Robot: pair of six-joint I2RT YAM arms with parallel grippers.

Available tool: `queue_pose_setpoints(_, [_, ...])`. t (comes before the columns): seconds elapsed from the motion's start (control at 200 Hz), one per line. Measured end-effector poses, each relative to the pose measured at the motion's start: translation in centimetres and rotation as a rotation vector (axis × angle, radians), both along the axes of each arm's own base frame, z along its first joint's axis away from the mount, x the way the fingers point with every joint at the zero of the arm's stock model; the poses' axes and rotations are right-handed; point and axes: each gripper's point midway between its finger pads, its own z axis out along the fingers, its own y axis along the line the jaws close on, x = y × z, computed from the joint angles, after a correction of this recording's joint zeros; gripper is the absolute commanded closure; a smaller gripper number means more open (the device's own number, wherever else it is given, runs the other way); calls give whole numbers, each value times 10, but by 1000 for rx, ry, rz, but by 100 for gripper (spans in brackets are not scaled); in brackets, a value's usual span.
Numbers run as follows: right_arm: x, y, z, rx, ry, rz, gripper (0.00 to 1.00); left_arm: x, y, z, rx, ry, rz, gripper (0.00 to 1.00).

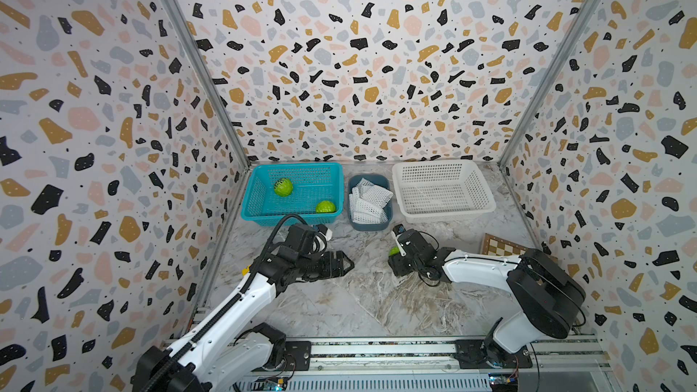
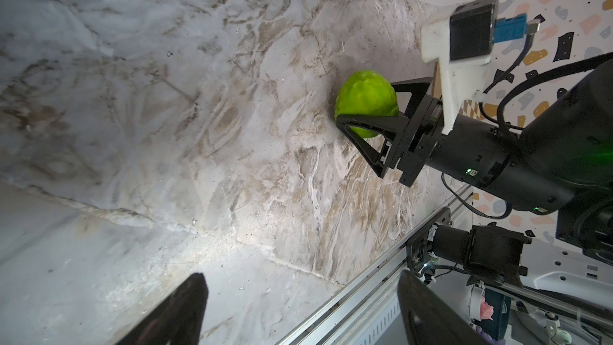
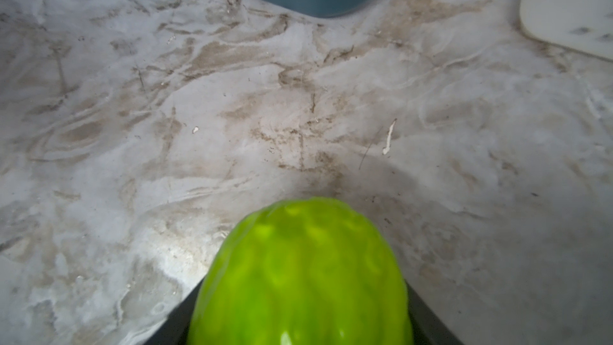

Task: Sleeve custard apples in foam nets
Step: Place the custard apple at the center of the board.

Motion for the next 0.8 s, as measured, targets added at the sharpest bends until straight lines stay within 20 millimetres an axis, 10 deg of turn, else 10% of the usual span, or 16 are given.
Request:
queue_pose_setpoints(0.27, [-2, -4, 1, 0, 0, -13, 8, 3, -1, -1, -2, 2, 6, 12])
queue_pose_setpoints(0.801, [6, -12, 75, 106, -122, -49, 15, 9, -2, -8, 4, 24, 36, 13])
